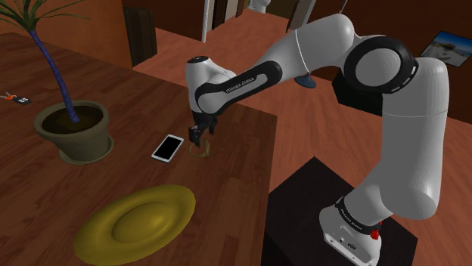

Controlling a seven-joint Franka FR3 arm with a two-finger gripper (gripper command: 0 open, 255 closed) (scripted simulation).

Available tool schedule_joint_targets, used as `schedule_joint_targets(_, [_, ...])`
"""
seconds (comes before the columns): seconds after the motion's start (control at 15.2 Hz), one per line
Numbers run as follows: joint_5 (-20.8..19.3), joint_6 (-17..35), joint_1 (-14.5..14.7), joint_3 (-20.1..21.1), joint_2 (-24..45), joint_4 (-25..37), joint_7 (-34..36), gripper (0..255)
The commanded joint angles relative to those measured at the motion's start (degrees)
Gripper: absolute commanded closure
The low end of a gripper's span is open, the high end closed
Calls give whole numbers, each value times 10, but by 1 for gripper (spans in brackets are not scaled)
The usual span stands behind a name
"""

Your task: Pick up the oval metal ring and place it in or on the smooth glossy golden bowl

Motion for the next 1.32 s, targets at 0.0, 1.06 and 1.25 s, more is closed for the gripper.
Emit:
schedule_joint_targets(0.0, [-3,17,1,-2,8,-9,3,0])
schedule_joint_targets(1.06, [-3,17,1,-2,8,-9,3,255])
schedule_joint_targets(1.25, [-2,11,0,-1,3,-9,2,255])
